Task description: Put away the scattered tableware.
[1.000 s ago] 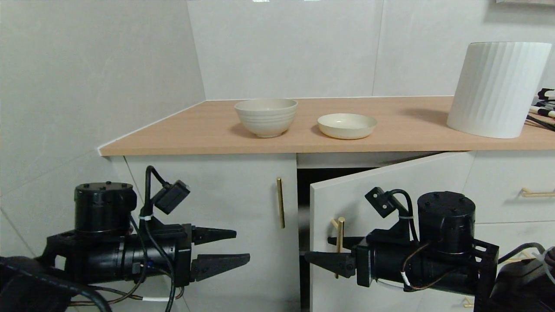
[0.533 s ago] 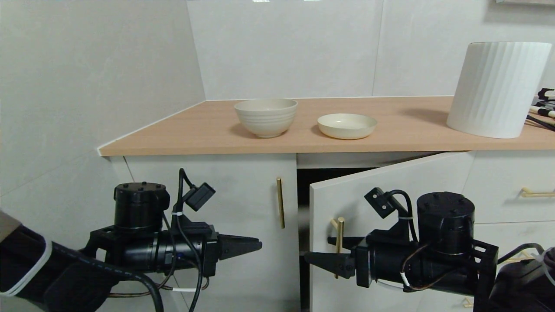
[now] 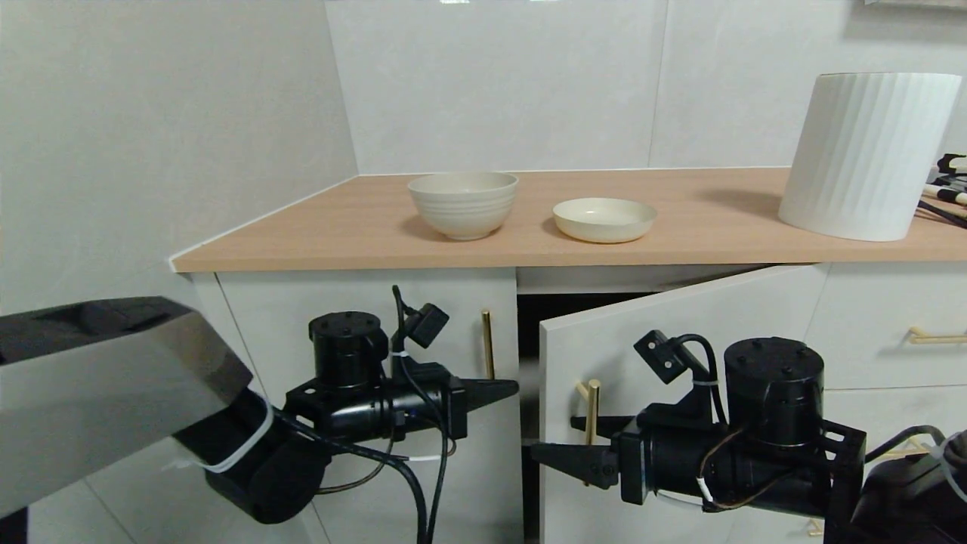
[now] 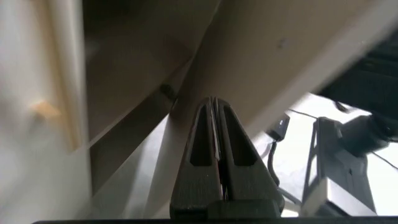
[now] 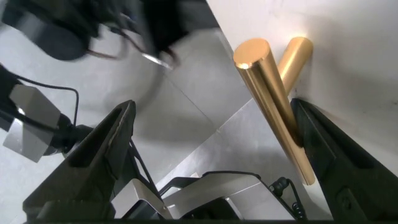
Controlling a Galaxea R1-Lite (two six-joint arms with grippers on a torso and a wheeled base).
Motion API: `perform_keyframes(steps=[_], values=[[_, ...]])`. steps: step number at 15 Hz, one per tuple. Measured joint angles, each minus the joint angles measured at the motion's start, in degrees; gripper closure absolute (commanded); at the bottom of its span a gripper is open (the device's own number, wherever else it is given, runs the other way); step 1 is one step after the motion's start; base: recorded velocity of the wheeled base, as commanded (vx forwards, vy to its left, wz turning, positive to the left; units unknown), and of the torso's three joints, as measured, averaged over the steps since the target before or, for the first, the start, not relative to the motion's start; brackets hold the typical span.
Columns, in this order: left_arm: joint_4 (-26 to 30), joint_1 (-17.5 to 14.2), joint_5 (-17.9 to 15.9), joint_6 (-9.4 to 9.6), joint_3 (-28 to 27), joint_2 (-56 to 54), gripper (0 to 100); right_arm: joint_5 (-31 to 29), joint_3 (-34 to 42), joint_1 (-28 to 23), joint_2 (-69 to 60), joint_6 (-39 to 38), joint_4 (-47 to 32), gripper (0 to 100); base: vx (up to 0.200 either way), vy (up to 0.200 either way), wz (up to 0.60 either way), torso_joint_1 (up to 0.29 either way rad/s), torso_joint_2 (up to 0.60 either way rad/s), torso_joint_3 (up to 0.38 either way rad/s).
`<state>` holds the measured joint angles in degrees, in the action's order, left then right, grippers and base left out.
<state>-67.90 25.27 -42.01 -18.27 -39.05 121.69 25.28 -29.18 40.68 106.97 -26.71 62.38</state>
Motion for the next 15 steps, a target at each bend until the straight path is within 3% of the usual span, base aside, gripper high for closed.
perform_keyframes(steps=[3,10,15], values=[[-5.4,2.5,3.0,-3.15,-3.4,6.6,100,0.1,0.5,0.0,-0.2,0.0,-0.1,0,0.000,0.000,0.00,0.000,0.00,0.000],[-7.5,7.3,5.1,-3.62,-5.9,10.6,100,-0.2,0.9,-0.1,-0.4,0.1,0.0,0,0.000,0.000,0.00,0.000,0.00,0.000],[-9.7,8.4,5.5,-4.36,-6.2,10.8,100,-0.6,4.4,-3.7,-2.5,0.7,-0.2,0,0.000,0.000,0.00,0.000,0.00,0.000]])
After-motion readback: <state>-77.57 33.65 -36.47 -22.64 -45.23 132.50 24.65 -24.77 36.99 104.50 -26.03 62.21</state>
